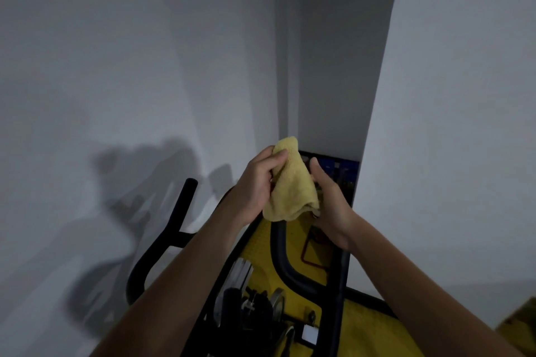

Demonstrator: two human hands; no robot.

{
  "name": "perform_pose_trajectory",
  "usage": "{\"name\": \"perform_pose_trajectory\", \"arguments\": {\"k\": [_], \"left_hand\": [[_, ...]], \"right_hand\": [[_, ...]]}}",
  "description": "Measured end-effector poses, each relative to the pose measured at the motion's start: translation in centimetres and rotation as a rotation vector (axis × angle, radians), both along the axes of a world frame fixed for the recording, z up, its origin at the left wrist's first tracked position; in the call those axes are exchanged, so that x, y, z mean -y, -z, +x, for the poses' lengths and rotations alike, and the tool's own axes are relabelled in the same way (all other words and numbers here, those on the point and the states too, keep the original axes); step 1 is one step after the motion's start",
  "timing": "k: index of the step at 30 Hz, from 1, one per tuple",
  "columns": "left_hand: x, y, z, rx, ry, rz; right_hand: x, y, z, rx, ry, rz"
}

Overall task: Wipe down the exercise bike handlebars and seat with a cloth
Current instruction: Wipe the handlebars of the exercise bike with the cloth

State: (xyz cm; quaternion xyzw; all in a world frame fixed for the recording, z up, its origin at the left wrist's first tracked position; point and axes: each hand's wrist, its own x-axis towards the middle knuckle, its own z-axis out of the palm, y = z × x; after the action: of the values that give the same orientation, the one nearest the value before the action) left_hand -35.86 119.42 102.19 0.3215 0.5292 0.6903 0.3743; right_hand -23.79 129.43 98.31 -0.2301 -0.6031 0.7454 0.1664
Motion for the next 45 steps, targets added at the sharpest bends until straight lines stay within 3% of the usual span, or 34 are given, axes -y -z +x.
{"name": "perform_pose_trajectory", "arguments": {"k": [4, 10, 14, 19, 23, 29, 31, 34, 39, 42, 45], "left_hand": [[0.3, 0.1, -0.2, -0.083, -0.015, -0.052], [0.7, 0.0, -1.4, -0.293, -0.212, -0.110], [1.4, 1.0, -2.9, -0.266, -0.154, -0.207], [1.7, 2.3, -3.3, -0.035, 0.033, -0.180], [1.7, 2.6, -3.1, 0.003, -0.046, -0.182], [1.3, 4.8, -0.5, -0.010, -0.093, -0.212], [1.0, 6.1, 0.4, -0.032, -0.091, -0.246], [0.8, 6.7, 0.9, -0.008, -0.059, -0.252], [1.2, 4.9, 0.1, -0.208, 0.026, -0.283], [0.7, 4.8, -1.4, -0.421, -0.146, -0.282], [-0.4, 6.1, -4.2, -0.768, -0.410, -0.316]], "right_hand": [[0.4, 1.1, 1.2, -0.100, -0.135, -0.096], [0.0, 0.4, 1.3, -0.186, 0.070, -0.023], [-0.5, -0.9, 1.4, -0.204, 0.003, -0.103], [-0.7, -1.2, 1.2, -0.160, -0.074, -0.163], [-1.0, 0.3, 0.1, -0.141, 0.175, -0.082], [0.9, 5.5, -1.0, 0.095, 0.610, 0.345], [2.0, 7.0, -1.2, 0.121, 0.577, 0.218], [3.2, 8.0, -0.6, 0.055, 0.275, -0.105], [2.2, 7.9, -0.1, -0.093, 0.148, -0.322], [1.7, 7.4, -0.2, -0.072, 0.163, -0.436], [1.4, 7.5, -0.9, -0.086, 0.296, -0.364]]}}
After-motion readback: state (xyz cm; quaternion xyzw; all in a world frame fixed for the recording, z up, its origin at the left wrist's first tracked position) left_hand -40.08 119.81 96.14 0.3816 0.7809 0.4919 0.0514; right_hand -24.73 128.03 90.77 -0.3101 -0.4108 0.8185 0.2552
